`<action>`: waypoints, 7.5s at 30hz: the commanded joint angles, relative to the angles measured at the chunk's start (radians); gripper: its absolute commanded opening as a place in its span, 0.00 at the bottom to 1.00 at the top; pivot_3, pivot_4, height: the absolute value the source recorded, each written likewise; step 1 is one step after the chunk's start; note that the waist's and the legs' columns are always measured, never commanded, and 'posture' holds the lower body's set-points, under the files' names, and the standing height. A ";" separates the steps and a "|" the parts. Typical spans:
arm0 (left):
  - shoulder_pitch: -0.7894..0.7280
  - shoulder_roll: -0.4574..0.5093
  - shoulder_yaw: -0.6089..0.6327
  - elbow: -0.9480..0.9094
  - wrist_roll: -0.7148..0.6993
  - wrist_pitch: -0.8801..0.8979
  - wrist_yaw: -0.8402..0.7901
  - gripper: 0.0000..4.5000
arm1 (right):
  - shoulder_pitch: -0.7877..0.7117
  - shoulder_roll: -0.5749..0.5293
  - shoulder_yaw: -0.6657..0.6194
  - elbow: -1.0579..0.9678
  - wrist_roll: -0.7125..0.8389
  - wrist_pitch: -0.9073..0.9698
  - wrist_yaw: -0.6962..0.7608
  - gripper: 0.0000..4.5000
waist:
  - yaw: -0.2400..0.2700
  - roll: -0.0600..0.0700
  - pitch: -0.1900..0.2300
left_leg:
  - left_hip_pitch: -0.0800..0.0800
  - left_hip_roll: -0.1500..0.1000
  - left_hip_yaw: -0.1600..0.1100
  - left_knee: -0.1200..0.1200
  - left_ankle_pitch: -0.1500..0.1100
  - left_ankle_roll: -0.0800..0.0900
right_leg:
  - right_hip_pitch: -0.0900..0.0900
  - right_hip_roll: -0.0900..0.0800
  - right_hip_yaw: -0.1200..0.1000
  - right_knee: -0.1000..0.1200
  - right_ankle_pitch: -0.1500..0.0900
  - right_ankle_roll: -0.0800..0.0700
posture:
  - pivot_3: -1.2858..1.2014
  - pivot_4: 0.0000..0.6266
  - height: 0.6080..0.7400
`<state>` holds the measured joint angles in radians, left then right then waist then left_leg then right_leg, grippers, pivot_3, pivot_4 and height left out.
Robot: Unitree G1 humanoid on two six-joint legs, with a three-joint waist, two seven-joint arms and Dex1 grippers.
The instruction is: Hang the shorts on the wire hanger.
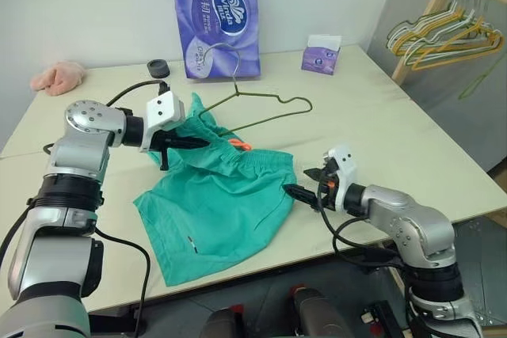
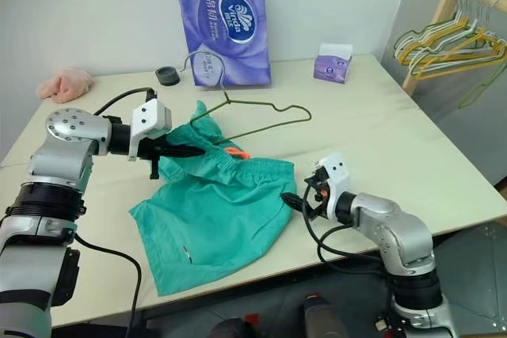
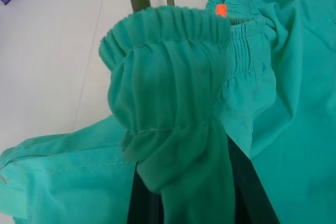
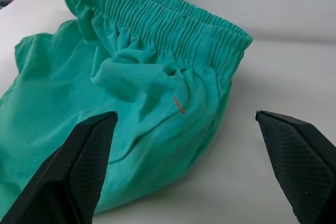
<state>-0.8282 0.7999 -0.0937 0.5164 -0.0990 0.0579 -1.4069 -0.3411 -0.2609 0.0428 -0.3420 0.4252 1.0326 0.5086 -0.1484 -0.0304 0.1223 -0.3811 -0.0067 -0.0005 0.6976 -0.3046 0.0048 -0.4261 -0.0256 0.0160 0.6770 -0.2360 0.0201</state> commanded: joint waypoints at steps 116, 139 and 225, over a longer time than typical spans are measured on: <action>0.264 0.226 0.038 -0.373 -0.192 0.344 -0.011 0.00 | -0.182 -0.315 -0.110 0.228 -0.080 -0.353 -0.008 0.00 | 0.009 0.001 0.001 | 0.001 0.001 0.001 -0.001 0.000 0.000 | 0.000 0.003 0.000 -0.001 -0.001 0.000 | 0.44 0.16 1.00; 0.284 0.247 0.014 -0.381 -0.200 0.374 0.011 0.00 | -0.172 -0.339 -0.150 0.315 -0.170 -0.616 -0.145 0.00 | 0.008 0.002 0.002 | 0.001 0.001 0.001 -0.001 0.000 0.000 | 0.000 0.003 0.000 -0.001 -0.001 0.000 | 0.44 0.16 1.00; 0.184 0.119 -0.088 -0.337 0.093 0.072 0.103 0.00 | -0.465 -0.422 0.388 0.188 -0.456 -0.523 0.502 1.00 | 0.002 0.004 0.003 | 0.001 0.001 0.000 -0.001 0.000 0.000 | 0.000 0.002 0.000 -0.001 -0.001 0.000 | 0.43 0.12 1.00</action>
<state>-0.6088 0.9144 -0.1931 0.1973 -0.0021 0.1434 -1.2996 -0.7702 -0.6935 0.4088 -0.1865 0.0021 0.5473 1.0021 -0.1463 -0.0265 0.1257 -0.3806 -0.0055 -0.0002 0.6968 -0.3049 0.0052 -0.4262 -0.0240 0.0155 0.6756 -0.2365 0.0197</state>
